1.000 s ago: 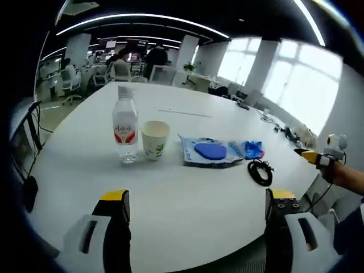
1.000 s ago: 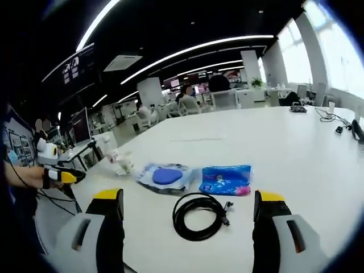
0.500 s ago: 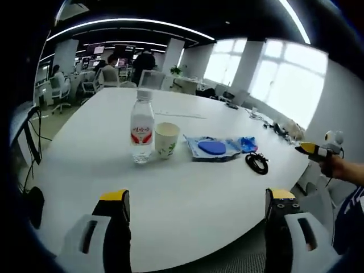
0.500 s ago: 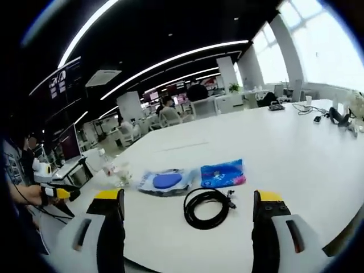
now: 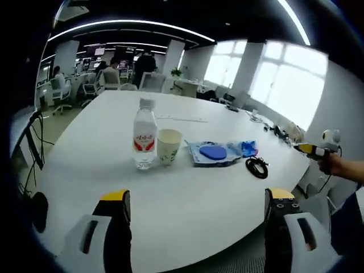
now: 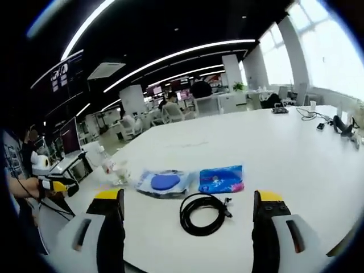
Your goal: Arrange the tabletop items into an orderly group along one side of the table until the central work area is clear of visible clutter.
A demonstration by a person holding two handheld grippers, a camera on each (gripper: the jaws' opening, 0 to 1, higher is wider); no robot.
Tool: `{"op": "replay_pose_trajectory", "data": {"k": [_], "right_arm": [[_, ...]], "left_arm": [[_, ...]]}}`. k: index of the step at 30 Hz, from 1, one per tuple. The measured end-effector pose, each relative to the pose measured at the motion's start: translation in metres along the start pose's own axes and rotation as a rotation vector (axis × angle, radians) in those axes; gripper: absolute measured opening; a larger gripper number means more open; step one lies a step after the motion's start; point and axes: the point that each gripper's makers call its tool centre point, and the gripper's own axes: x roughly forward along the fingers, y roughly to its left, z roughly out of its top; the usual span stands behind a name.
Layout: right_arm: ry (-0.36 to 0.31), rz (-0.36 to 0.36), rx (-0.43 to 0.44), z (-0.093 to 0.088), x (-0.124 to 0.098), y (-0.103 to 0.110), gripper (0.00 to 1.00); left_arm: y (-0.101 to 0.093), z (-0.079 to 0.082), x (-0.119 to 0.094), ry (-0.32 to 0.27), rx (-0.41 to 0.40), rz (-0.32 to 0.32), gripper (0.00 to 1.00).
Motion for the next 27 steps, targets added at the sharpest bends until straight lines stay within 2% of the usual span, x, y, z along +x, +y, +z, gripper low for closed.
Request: {"op": "replay_pose_trajectory", "data": {"k": [2,5,8,10,12,14,20,27], "right_arm": [[0.009,0.004,0.018,-0.004,0.006,-0.001,0.93],[0.054,0.02,0.007,-0.009,0.009,0.002,0.92],[0.039,0.042,-0.017,-0.005,0.007,0.006,0.92],[0.066,0.037,-0.008,-0.013,0.009,0.0,0.92],[0.095,0.022,0.011,-0.019,0.009,-0.006,0.91],[0.077,0.029,0.014,-0.016,0.009,-0.006,0.9],[0.073,0.035,0.024,-0.017,0.008,-0.009,0.9],[0.084,0.028,0.038,-0.025,0.005,-0.01,0.9]], "left_arm": [[0.006,-0.002,0.003,0.001,0.005,0.011,0.97],[0.01,-0.002,0.002,-0.009,-0.061,0.033,0.96],[0.001,0.001,0.003,-0.018,-0.029,0.014,0.97],[-0.001,-0.003,0.004,-0.004,-0.006,0.009,0.96],[0.001,-0.006,0.003,0.003,-0.032,0.018,0.95],[0.0,-0.008,0.002,0.0,-0.056,0.017,0.93],[-0.002,-0.006,0.0,-0.003,-0.043,0.014,0.93],[-0.002,-0.003,0.001,-0.006,-0.041,0.009,0.93]]}}
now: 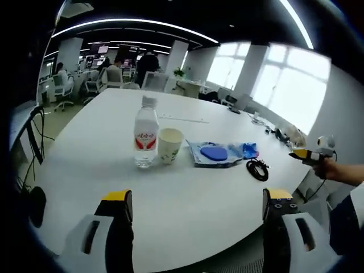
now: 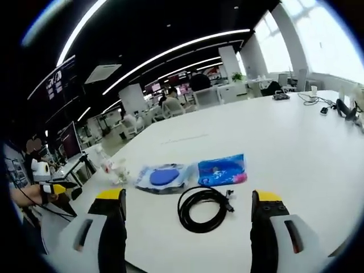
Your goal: Arrange the tabletop items into an orderly group along one side of the table until the central work area is clear of visible clutter.
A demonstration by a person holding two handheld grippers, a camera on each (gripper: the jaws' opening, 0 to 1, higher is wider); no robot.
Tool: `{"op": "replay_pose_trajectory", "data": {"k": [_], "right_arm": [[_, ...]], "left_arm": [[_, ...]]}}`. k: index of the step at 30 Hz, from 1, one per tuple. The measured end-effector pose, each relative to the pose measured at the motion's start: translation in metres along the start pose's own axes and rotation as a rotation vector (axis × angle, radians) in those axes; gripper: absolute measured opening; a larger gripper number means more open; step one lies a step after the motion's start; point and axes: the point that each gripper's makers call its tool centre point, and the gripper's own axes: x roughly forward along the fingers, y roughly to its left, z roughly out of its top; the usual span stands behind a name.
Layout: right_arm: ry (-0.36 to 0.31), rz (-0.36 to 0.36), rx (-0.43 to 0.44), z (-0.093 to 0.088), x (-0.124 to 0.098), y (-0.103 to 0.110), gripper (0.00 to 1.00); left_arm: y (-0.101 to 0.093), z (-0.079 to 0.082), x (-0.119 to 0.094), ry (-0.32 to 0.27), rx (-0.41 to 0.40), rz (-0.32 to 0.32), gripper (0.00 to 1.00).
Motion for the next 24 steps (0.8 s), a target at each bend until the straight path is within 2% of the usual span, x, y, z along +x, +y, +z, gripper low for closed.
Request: {"op": "replay_pose_trajectory", "data": {"k": [12,24], "right_arm": [[0.005,-0.015,0.024,-0.0097,-0.0033,-0.0013,0.87],[-0.007,-0.024,0.021,-0.0044,-0.0009,-0.0021,0.86]], "left_arm": [[-0.0031,-0.0102,0.0017,0.025,-0.007,-0.014,0.93],[-0.0012,-0.009,0.0036,0.024,-0.005,-0.023,0.93]]}}
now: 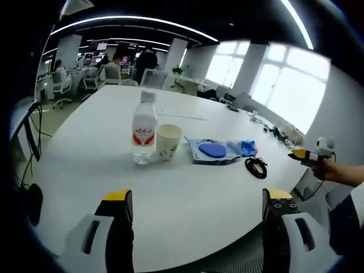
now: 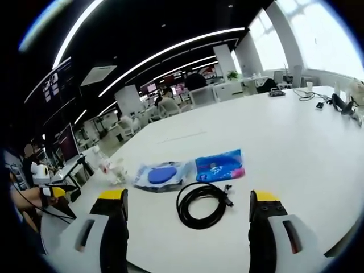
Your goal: Arrange the tabletop items into an orderly group along one side of the table until the central work area is clear of visible clutter.
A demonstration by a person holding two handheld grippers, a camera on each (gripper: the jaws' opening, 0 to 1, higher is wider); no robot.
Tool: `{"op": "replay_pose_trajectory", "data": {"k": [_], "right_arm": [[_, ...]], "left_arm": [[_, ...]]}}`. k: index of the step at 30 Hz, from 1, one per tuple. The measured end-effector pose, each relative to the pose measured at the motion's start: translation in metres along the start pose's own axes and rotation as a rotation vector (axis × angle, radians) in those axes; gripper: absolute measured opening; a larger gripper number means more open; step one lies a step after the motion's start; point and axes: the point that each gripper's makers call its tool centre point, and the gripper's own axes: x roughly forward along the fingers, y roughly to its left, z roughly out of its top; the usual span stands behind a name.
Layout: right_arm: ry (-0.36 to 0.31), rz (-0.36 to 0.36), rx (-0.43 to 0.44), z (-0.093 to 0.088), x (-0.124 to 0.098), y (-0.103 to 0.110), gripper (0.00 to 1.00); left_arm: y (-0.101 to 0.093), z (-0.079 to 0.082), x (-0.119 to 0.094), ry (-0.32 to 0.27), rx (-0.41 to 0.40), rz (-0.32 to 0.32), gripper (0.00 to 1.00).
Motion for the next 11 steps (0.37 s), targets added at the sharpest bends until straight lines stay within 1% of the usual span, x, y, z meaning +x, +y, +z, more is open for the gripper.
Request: {"op": "replay_pose_trajectory", "data": {"k": [3,8,11], "right_arm": [[0.007,0.0,-0.005,-0.0013,-0.0004,0.0001,0.86],[0.001,-0.01,0.003,-0.0024,-0.0038,-0.0019,0.85],[0.001,-0.02,0.007,-0.004,-0.0066,-0.0044,0.85]], "left_arm": [[-0.0023,-0.0028,0.0013,0.01,0.007,-0.011,0.92],[-0.0034,-0.0021,0.0034,0.004,-0.001,-0.016,0.92],[-0.0052,-0.0033,0.0056,0.011,0.006,-0.024,0.91]]}}
